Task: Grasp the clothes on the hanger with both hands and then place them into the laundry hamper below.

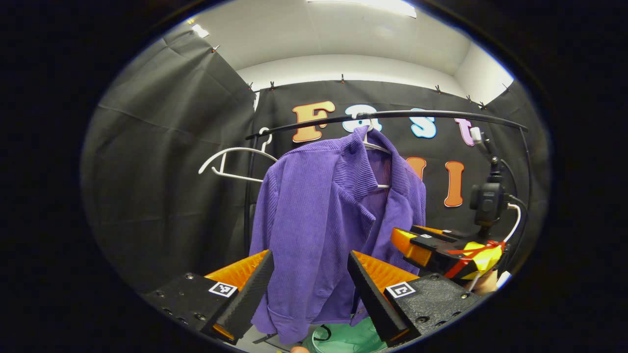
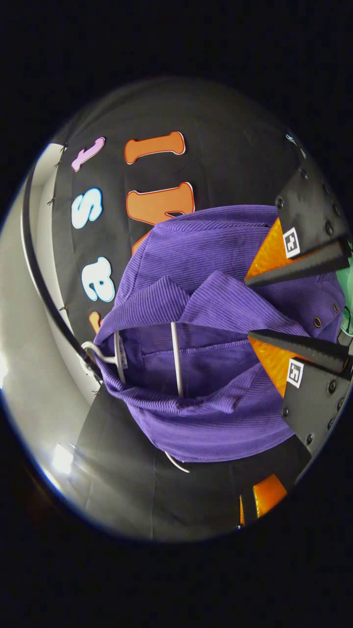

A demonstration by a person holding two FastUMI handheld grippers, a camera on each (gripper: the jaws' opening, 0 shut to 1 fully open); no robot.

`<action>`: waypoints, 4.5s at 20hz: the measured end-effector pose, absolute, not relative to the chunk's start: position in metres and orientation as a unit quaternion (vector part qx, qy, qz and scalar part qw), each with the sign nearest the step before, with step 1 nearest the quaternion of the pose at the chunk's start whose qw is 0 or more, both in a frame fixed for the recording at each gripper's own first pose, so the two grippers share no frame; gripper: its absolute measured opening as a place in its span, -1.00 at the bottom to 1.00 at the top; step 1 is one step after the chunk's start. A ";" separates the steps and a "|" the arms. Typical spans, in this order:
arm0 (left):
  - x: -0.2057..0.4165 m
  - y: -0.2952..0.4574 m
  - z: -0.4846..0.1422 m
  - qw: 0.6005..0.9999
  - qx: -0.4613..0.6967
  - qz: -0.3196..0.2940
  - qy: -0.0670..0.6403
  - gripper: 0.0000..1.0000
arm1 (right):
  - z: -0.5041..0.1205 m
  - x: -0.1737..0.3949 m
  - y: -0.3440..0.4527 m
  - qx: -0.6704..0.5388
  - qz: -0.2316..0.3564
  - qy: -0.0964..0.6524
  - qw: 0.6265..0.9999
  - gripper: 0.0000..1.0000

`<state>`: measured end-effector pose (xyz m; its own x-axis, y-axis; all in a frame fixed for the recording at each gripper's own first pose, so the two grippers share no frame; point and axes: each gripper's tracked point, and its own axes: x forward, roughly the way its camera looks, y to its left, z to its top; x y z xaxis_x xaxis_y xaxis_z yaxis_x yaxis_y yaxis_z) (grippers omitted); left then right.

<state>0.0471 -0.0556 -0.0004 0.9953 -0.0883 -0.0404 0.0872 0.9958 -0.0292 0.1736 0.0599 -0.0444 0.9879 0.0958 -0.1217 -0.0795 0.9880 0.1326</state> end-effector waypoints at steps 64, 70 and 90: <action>0.203 0.110 0.165 0.984 0.119 0.102 -0.079 -1.00 | 0.074 0.278 -0.138 0.275 0.039 0.045 0.960 -0.86; 0.235 0.113 0.098 0.991 0.100 0.084 -0.004 -1.00 | 0.050 0.294 -0.144 0.293 0.027 0.075 0.953 -0.85; 0.230 0.091 -0.002 0.994 0.066 0.052 0.070 -1.00 | -0.059 0.273 -0.187 0.244 -0.047 0.158 0.956 -0.85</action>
<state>0.2305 0.0907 -0.0019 0.9849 0.1128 -0.1315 -0.0944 0.9859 0.1385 0.2727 -0.1870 -0.0588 0.9453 -0.0129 -0.3258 0.1677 0.8762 0.4519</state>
